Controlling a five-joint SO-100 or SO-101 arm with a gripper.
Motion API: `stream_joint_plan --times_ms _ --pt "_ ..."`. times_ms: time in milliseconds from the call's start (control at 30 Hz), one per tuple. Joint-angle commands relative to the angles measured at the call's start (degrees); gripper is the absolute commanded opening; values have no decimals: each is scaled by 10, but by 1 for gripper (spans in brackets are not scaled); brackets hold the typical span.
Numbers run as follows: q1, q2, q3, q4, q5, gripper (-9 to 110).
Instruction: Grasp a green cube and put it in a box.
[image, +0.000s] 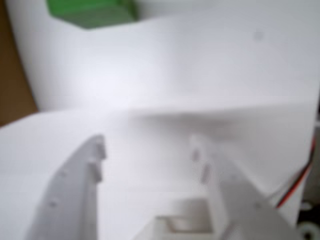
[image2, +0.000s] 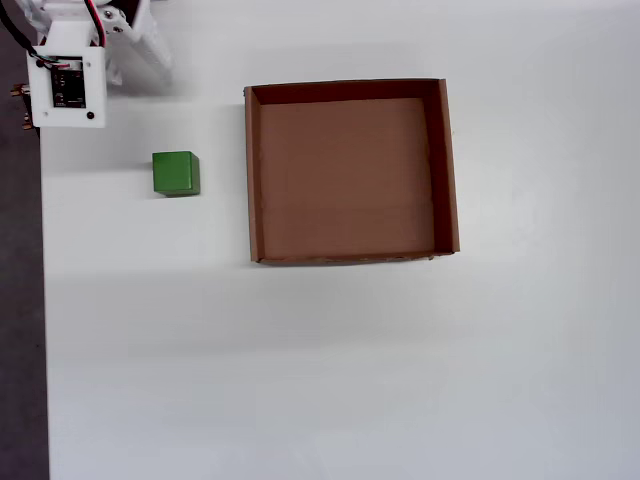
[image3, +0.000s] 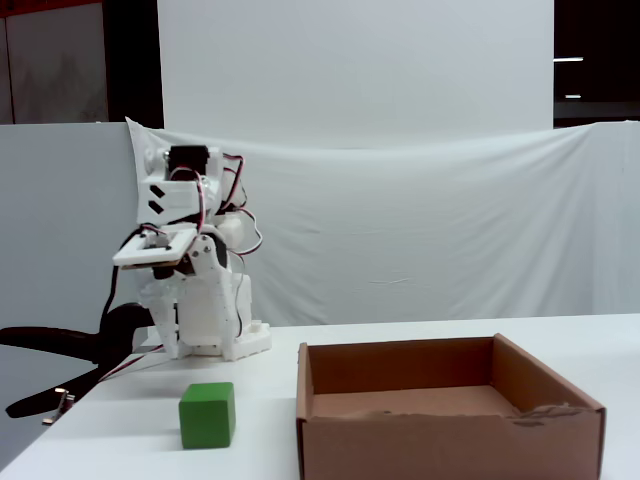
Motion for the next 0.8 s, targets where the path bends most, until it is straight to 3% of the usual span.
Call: stream_joint_plan --times_ms 0,367,767 --pt "4 -78 -84 -25 -4 28" --pt "7 -350 -223 -180 21 34" --pt "-17 -498 -298 -233 58 35"
